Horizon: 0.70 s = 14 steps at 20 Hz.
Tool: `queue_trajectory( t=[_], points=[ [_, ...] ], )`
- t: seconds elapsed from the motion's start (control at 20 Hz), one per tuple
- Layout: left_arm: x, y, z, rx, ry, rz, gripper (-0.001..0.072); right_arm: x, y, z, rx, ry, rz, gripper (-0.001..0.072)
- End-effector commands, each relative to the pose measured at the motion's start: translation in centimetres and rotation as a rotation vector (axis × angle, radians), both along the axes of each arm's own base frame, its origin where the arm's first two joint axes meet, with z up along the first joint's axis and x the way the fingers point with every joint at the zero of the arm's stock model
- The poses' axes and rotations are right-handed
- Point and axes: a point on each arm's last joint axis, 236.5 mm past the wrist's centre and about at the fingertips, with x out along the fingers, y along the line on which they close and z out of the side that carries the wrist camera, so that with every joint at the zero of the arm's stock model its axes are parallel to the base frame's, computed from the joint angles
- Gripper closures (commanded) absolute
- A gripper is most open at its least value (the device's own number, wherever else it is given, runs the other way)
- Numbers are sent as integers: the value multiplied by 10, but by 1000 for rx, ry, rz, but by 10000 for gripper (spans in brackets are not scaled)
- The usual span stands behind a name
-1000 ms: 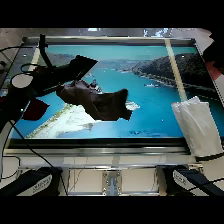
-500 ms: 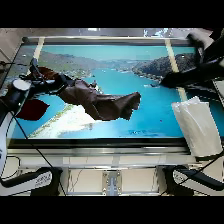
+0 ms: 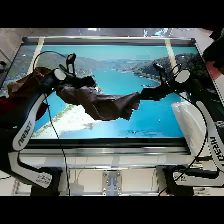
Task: Fold the shirts.
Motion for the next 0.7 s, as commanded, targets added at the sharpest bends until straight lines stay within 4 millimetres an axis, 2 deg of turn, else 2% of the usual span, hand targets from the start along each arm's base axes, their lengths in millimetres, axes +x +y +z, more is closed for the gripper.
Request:
queue_trajectory(
  t=[0.0, 0.05, 0.1, 0.3, 0.35, 0.4, 0.5, 0.55, 0.65],
  points=[
    [29, 10, 12, 224, -31, 31, 105, 11, -14, -12, -97, -51, 17, 201],
    [33, 8, 12, 223, -15, 32, 127, 12, -16, -14, -114, -58, 28, 201],
    [31, 7, 4, 229, 39, 37, 127, 13, -18, -15, -122, -60, 33, 201],
    [-9, 16, -66, 325, 334, -7, 127, 13, -27, -23, -169, -59, 51, 201],
    [-15, 22, -76, 350, 375, 3, 127, 13, -27, -25, -177, -62, 67, 201],
    [-18, 26, -83, 371, 397, 13, 127, 13, -27, -26, -178, -62, 74, 201],
    [-15, 27, -84, 370, 387, 33, 127, 13, -27, -28, -182, -65, 90, 201],
    [-13, 27, -84, 365, 380, 39, 153, 14, -27, -30, -183, -63, 89, 202],
    [-12, 25, -86, 361, 381, 38, 351, 16, -27, -32, -182, -63, 87, 202]
  ],
)
